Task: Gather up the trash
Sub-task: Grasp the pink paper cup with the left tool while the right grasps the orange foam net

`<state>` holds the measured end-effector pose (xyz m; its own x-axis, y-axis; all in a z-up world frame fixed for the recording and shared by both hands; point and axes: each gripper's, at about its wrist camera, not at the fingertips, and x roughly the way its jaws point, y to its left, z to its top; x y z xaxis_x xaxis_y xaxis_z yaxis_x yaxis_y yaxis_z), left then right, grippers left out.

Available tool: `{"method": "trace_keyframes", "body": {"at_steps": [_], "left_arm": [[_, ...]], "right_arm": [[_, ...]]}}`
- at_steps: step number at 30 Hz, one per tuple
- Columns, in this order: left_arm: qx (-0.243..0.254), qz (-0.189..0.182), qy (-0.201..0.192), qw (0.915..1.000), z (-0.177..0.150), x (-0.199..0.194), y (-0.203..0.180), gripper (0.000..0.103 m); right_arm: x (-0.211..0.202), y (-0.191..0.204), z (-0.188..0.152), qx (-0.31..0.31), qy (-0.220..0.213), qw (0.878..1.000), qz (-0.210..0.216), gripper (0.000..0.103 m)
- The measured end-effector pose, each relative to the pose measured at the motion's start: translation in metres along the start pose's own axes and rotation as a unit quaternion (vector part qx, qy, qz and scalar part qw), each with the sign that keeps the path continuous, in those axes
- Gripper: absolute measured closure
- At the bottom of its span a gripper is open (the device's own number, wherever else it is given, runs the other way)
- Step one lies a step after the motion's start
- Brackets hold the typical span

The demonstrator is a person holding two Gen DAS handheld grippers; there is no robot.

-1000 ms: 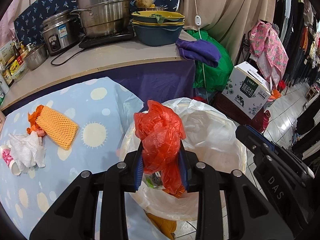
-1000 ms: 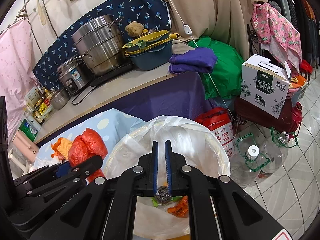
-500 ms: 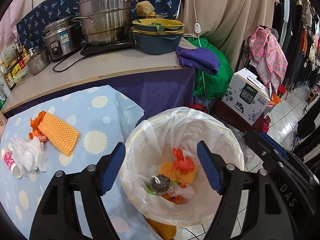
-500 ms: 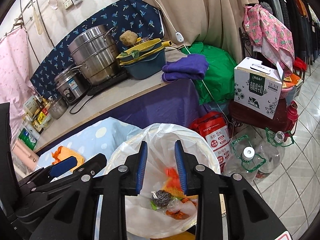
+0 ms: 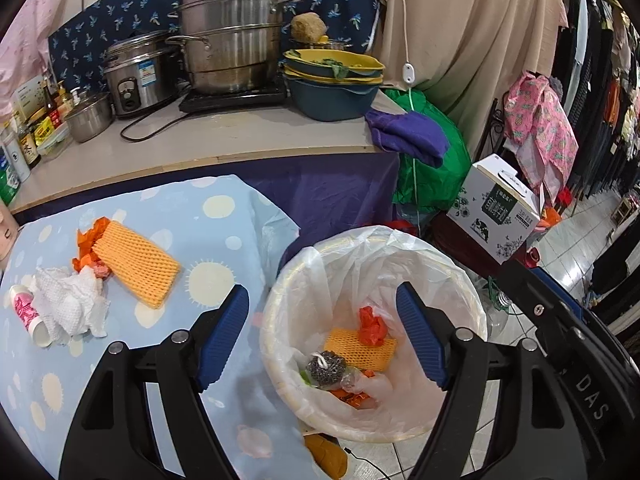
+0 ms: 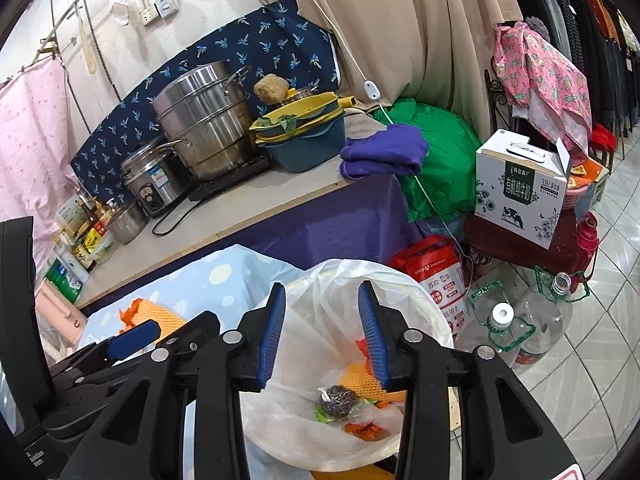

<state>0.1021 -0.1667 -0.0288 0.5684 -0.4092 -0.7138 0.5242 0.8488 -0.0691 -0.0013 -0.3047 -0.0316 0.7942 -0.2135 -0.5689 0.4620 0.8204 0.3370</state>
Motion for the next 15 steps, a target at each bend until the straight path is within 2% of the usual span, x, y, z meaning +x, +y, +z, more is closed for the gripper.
{"method": "trace_keyframes", "body": {"at_steps": [6, 11, 15], "left_arm": [[-0.036, 0.026, -0.014, 0.9989, -0.004, -0.020, 0.043, 0.017], [-0.075, 0.055, -0.014, 0.9956, -0.015, -0.035, 0.092, 0.015], [-0.111, 0.090, -0.006, 0.9897, -0.029, -0.045, 0.139, 0.015]], "right_arm": [[-0.001, 0.029, -0.005, -0.013, -0.004, 1.000, 0.013, 0.045], [0.004, 0.069, -0.016, -0.041, 0.009, 0.999, 0.032, 0.045], [0.012, 0.105, -0.029, -0.065, 0.028, 0.996, 0.054, 0.044]]}}
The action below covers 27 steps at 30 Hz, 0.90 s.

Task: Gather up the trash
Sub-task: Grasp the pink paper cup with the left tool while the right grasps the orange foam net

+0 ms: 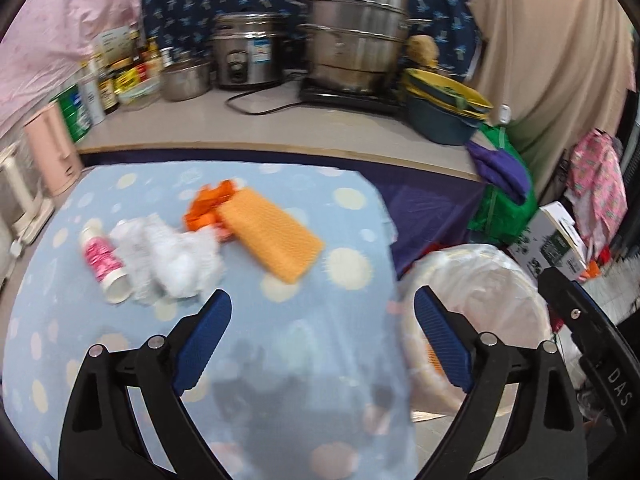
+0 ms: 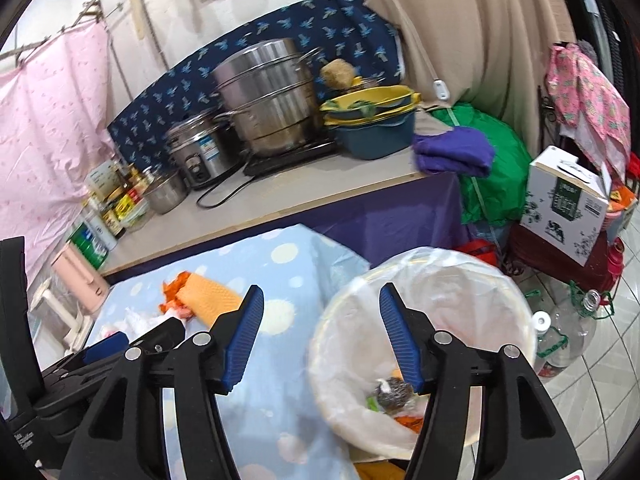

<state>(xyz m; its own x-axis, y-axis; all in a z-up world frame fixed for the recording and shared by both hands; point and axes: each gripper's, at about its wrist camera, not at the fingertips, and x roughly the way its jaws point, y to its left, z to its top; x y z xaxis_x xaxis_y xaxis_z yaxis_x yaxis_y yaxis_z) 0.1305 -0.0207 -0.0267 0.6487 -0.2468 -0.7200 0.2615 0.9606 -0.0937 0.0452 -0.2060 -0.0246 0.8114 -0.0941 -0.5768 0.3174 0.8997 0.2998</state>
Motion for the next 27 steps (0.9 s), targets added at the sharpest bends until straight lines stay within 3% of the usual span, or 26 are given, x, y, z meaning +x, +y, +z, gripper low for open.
{"method": "trace_keyframes", "body": {"at_steps": [7, 15, 20, 27], "left_arm": [[-0.061, 0.065, 0.022, 0.9958, -0.014, 0.001, 0.091, 0.014], [-0.134, 0.116, 0.038, 0.9835, -0.029, 0.001, 0.184, 0.014], [-0.174, 0.129, 0.047, 0.9751, -0.035, 0.009, 0.226, 0.014], [-0.213, 0.114, 0.059, 0.9686, -0.024, 0.032, 0.255, 0.014]], "right_arm": [[0.028, 0.071, -0.022, -0.052, 0.045, 0.997, 0.045, 0.044], [0.067, 0.147, -0.045, -0.101, 0.089, 0.987, 0.091, 0.044], [0.096, 0.179, -0.053, -0.118, 0.108, 0.982, 0.100, 0.044], [0.130, 0.182, -0.044, -0.111, 0.112, 0.984, 0.084, 0.044]]}}
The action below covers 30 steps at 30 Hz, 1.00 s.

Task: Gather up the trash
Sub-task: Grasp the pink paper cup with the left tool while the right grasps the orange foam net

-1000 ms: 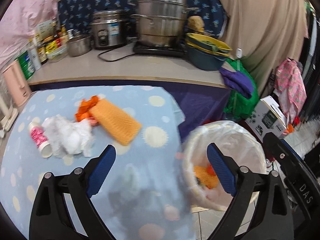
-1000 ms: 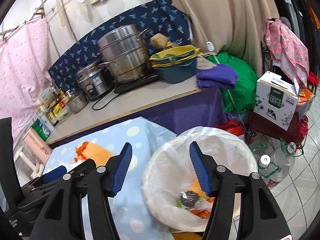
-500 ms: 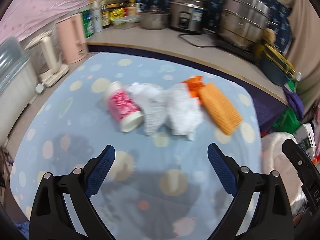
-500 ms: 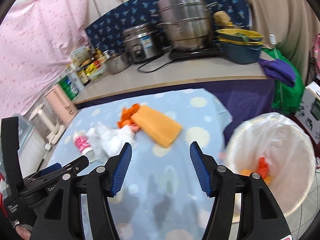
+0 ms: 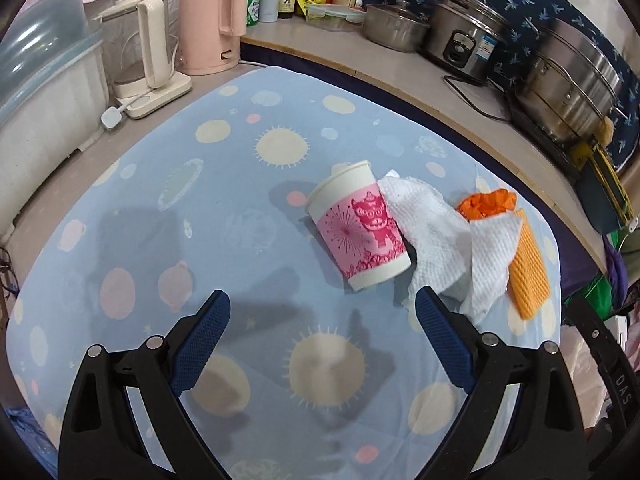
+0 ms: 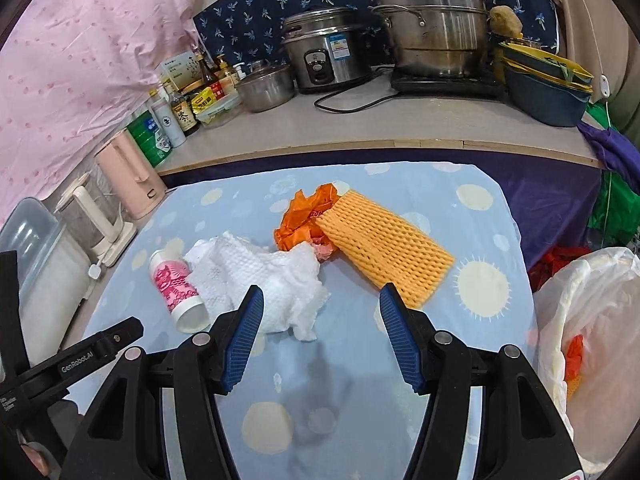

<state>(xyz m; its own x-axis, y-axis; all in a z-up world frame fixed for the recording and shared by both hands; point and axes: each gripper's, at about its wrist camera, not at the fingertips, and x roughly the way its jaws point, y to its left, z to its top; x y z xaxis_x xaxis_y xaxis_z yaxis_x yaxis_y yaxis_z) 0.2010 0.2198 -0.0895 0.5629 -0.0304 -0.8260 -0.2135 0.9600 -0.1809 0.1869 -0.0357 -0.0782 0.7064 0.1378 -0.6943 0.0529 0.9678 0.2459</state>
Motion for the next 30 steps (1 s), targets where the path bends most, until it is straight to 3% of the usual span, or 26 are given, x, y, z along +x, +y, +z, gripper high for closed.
{"method": "trace_keyframes", "body": {"at_steps": [7, 15, 17, 22, 25, 30], "left_arm": [[-0.013, -0.009, 0.015, 0.9998, 0.023, 0.032, -0.012, 0.013], [-0.019, 0.016, 0.050, 0.9984, 0.030, 0.076, -0.020, 0.014], [-0.023, 0.013, 0.052, 0.9983, 0.030, 0.080, -0.016, 0.017], [-0.020, 0.009, 0.066, 0.9976, 0.028, 0.085, -0.007, 0.049], [-0.030, 0.004, 0.067, 0.9973, 0.026, 0.084, 0.003, 0.049], [-0.028, 0.001, 0.065, 0.9975, 0.020, 0.080, 0.014, 0.049]], "right_arm": [[0.023, -0.017, 0.008, 0.019, 0.007, 1.000, -0.015, 0.044], [0.044, -0.034, 0.019, 0.029, 0.008, 0.999, -0.029, 0.044], [0.051, -0.040, 0.023, 0.031, 0.008, 0.999, -0.035, 0.044], [0.075, -0.057, 0.034, 0.049, 0.017, 0.998, -0.043, 0.044], [0.093, -0.066, 0.037, 0.052, 0.026, 0.997, -0.050, 0.039], [0.122, -0.076, 0.029, 0.060, 0.060, 0.995, -0.052, 0.039]]}}
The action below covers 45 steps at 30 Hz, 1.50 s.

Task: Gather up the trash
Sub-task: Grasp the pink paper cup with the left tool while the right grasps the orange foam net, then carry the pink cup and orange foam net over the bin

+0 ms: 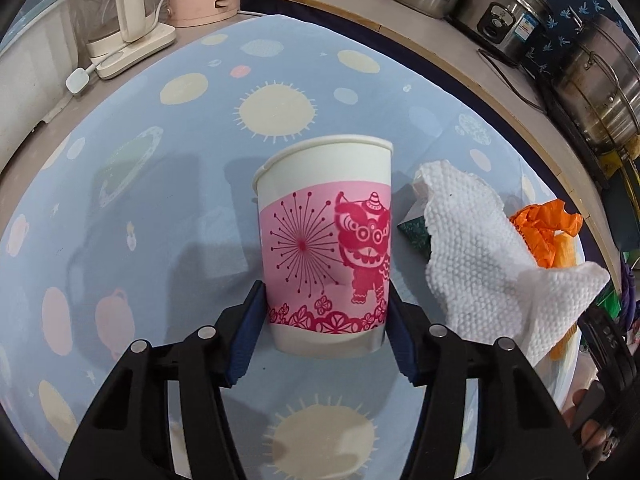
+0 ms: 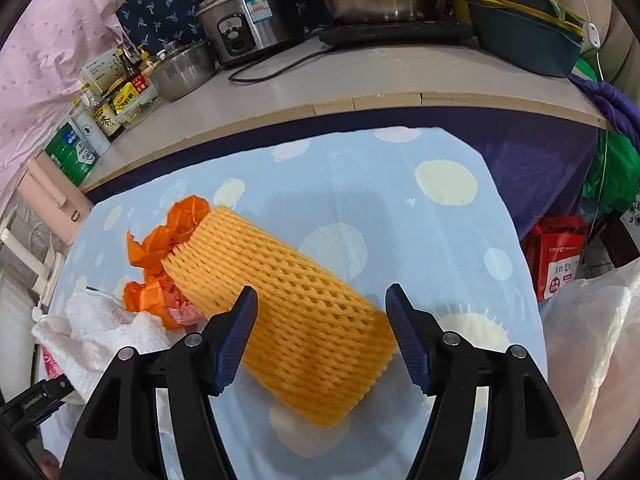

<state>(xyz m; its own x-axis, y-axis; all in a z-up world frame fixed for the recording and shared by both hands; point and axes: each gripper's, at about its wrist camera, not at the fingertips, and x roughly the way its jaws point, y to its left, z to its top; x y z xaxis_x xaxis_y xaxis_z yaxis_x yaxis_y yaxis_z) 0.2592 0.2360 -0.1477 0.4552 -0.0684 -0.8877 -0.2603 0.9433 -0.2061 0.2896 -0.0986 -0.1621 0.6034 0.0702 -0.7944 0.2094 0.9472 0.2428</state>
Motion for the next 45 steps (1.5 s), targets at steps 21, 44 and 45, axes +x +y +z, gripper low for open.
{"method": "trace_keyframes", "body": {"at_steps": [21, 44, 45], "left_arm": [[0.061, -0.010, -0.028, 0.9977, -0.055, -0.060, -0.021, 0.049], [0.183, -0.058, -0.059, 0.9797, -0.140, -0.142, -0.112, 0.049], [0.188, -0.061, -0.060, 0.9784, -0.143, -0.144, -0.118, 0.049]], "right_arm": [[-0.096, 0.020, -0.051, -0.056, -0.035, 0.997, 0.035, 0.094], [-0.235, -0.035, -0.091, -0.029, -0.118, 0.991, 0.054, 0.094], [-0.240, -0.038, -0.090, -0.027, -0.122, 0.991, 0.054, 0.094]]}}
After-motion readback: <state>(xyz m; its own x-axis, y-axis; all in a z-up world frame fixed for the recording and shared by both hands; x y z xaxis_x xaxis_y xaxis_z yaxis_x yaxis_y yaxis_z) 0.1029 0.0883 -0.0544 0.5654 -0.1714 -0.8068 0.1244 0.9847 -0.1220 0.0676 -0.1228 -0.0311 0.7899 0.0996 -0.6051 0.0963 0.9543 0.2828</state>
